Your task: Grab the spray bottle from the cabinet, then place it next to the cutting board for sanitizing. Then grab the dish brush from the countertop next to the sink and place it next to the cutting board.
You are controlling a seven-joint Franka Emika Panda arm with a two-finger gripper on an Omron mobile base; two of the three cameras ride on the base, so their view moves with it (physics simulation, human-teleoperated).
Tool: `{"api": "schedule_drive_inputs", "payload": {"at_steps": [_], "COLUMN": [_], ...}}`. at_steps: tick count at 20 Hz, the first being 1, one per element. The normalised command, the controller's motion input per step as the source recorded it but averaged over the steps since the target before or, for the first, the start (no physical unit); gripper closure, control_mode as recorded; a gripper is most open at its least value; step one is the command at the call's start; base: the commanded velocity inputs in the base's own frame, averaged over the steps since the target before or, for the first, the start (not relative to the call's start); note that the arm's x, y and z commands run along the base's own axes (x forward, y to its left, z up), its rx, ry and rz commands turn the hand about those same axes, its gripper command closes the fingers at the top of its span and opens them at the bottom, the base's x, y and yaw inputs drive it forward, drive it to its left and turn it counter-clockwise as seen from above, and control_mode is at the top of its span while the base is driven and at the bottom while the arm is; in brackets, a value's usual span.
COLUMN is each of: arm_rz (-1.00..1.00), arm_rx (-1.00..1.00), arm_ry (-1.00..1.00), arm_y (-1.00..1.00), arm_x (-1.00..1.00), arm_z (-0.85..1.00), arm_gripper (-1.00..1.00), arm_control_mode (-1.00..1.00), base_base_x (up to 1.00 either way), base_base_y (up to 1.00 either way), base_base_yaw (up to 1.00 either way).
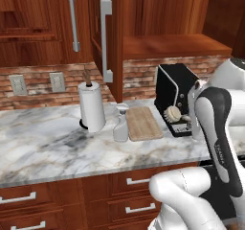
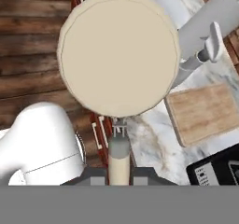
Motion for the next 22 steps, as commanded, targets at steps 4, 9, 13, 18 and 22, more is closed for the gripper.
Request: {"api": "schedule_drive_inputs", "payload": {"at_steps": [4, 9, 13, 18, 22], "arm_rz": [0.12, 0.07, 0.08, 0.05, 0.10], "arm_rx": [-0.18, -0.08, -0.07, -0.07, -0.02], "arm_ry": [0.33, 0.05, 0.00, -0.01, -0.09], "arm_y": [0.25, 0.00, 0.00, 0.00, 0.00], "arm_x": [0.50, 0.29, 0.14, 0.08, 0.13], "arm_z": [-0.24, -0.51, -0.60, -0.52, -0.69], "arm_gripper": [1.00, 1.00, 1.00, 1.00, 1.00], "arm_control_mode": [-1.00, -1.00, -1.00, -1.00, -1.00], "base_base_x": [0.00, 0.00, 0.00, 0.00, 0.00], "base_base_y": [0.00, 0.00, 0.00, 0.00, 0.00], "base_base_yaw": [0.00, 0.00, 0.00, 0.00, 0.00]}}
